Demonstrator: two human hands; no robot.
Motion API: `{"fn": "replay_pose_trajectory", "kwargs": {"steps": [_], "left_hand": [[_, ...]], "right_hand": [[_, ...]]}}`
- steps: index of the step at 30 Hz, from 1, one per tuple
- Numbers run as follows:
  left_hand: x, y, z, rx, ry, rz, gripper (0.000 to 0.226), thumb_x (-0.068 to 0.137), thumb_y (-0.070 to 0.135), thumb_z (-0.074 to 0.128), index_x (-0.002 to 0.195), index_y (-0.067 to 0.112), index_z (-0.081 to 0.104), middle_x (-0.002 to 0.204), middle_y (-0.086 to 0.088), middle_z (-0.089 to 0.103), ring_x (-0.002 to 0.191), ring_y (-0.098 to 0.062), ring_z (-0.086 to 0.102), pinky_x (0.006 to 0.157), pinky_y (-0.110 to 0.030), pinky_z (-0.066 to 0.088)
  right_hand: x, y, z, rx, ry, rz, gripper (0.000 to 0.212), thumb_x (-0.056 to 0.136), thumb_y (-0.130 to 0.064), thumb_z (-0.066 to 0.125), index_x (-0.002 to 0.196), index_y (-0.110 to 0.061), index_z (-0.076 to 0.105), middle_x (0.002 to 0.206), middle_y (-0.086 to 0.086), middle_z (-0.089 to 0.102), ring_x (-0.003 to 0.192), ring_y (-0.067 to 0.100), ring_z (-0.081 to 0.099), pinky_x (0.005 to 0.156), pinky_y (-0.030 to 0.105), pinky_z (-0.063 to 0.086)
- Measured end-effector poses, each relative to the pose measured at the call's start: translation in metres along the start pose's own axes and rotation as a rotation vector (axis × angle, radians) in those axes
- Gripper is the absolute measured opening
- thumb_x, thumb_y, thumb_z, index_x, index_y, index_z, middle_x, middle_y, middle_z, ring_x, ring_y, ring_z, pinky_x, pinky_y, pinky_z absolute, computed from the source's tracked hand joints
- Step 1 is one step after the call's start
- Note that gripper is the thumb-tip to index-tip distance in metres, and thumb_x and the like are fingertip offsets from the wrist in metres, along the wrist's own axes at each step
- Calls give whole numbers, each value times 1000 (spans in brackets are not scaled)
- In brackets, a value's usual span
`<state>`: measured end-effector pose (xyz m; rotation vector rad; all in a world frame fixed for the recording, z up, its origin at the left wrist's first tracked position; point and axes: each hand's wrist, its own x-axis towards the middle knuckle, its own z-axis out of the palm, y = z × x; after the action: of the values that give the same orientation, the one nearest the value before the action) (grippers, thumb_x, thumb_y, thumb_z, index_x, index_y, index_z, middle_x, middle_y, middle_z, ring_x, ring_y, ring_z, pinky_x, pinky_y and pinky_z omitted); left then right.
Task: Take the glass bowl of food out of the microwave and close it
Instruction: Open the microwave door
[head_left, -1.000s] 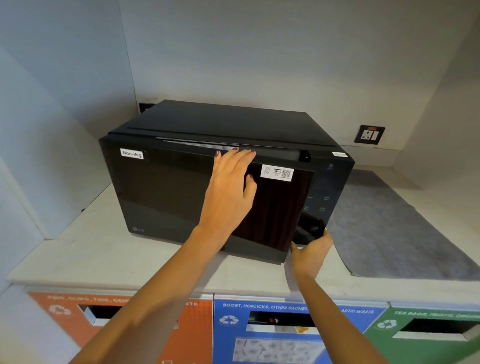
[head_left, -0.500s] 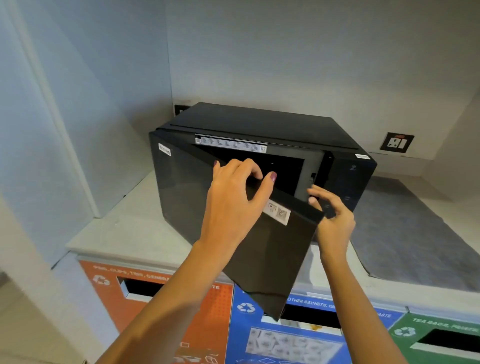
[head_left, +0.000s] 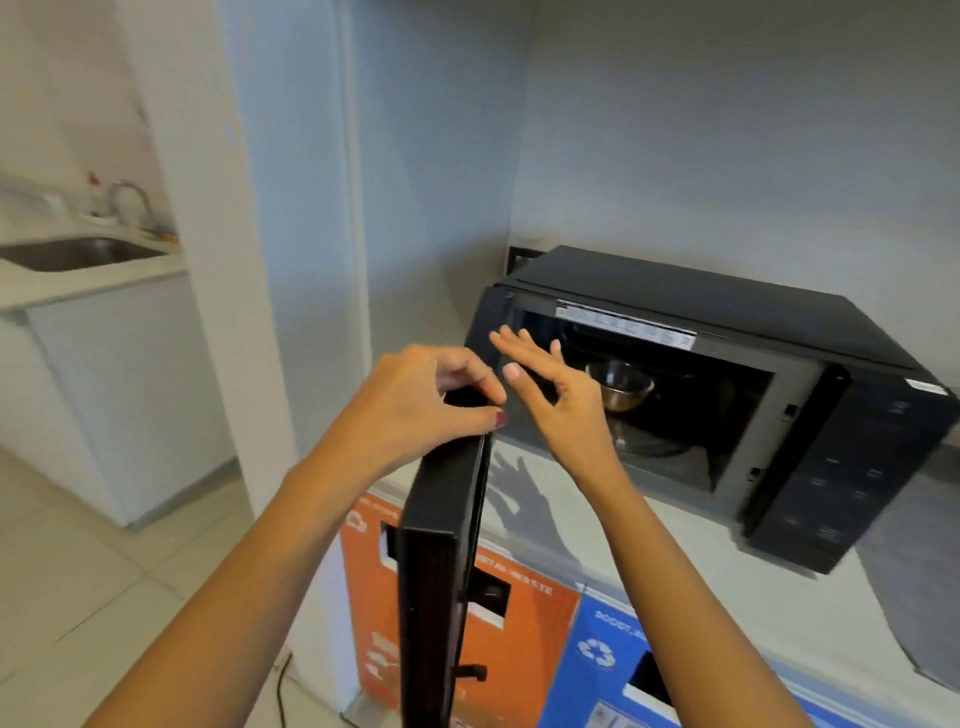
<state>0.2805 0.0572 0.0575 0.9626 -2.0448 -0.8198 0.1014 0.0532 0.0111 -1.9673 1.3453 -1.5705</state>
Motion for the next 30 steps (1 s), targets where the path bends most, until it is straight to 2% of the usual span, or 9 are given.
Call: {"fn": "replay_pose_trajectory", "kwargs": {"steps": [4, 9, 13, 15, 17, 19, 22, 26, 30], "left_hand": [[-12, -12, -32, -16, 68, -43, 16, 68, 18, 81, 80, 27, 75, 86, 11, 78, 86, 6, 68, 80, -10, 46], [-19, -20, -58, 183, 84, -66, 26, 75, 20, 77, 97, 34, 74, 102, 19, 72, 91, 21, 58, 75, 10, 34], [-20, -16, -60, 367, 11, -103, 43, 88, 13, 61, 126, 31, 58, 131, 3, 62, 121, -9, 56, 106, -24, 40], [-23, -13, -52, 492, 63, -82, 42, 93, 19, 53, 132, 34, 50, 130, -1, 63, 119, -21, 58, 99, -38, 48], [-26, -13, -42, 685, 153, -61, 38, 96, 31, 46, 133, 34, 47, 124, -2, 66, 108, -27, 62, 80, -36, 52], [-26, -16, -29, 896, 191, -101, 43, 98, 39, 37, 139, 25, 37, 135, -4, 57, 118, -28, 56, 80, -38, 47], [-20, -25, -10, 1084, 162, -190, 59, 100, 39, 28, 149, 15, 6, 160, -6, 15, 146, -28, 14, 117, -48, 17], [-20, -33, 3, 1180, 317, -200, 59, 102, 32, 25, 148, 11, -5, 161, -11, 1, 148, -30, -2, 117, -51, -8], [-22, -42, 15, 1160, 445, -164, 59, 102, 29, 25, 147, 9, -8, 161, -12, -1, 147, -32, -4, 114, -49, -14]], "right_hand": [[13, -9, 34, 23, -117, -30, 33, 96, -21, 52, 130, -21, 56, 144, 1, 50, 141, 7, 33, 123, 35, 13], [18, -10, 61, 14, -113, -46, 33, 97, -22, 52, 129, -18, 58, 145, 2, 49, 144, 11, 29, 123, 37, 13], [19, -8, 74, -4, -72, -60, 32, 97, -23, 52, 128, -19, 59, 143, 0, 52, 143, 10, 29, 123, 38, 11], [20, -7, 79, -8, -67, -59, 33, 97, -23, 51, 130, -19, 57, 144, 0, 50, 144, 10, 28, 123, 38, 10], [20, -6, 82, -5, -65, -59, 35, 97, -22, 50, 132, -18, 53, 146, 0, 46, 145, 11, 25, 123, 37, 9], [21, -4, 85, -10, -67, -61, 37, 98, -21, 49, 135, -17, 50, 149, 0, 42, 146, 11, 22, 123, 35, 8], [22, -2, 89, -41, -93, -71, 41, 99, -20, 47, 140, -18, 42, 153, -1, 34, 147, 11, 16, 123, 32, 5], [20, 2, 93, -100, -121, -112, 45, 101, -14, 42, 145, -18, 31, 157, -1, 26, 148, 13, 10, 122, 27, 3], [22, 5, 92, -119, -128, -137, 47, 101, -8, 40, 146, -18, 30, 156, -4, 23, 148, 12, 10, 121, 22, 3]]}}
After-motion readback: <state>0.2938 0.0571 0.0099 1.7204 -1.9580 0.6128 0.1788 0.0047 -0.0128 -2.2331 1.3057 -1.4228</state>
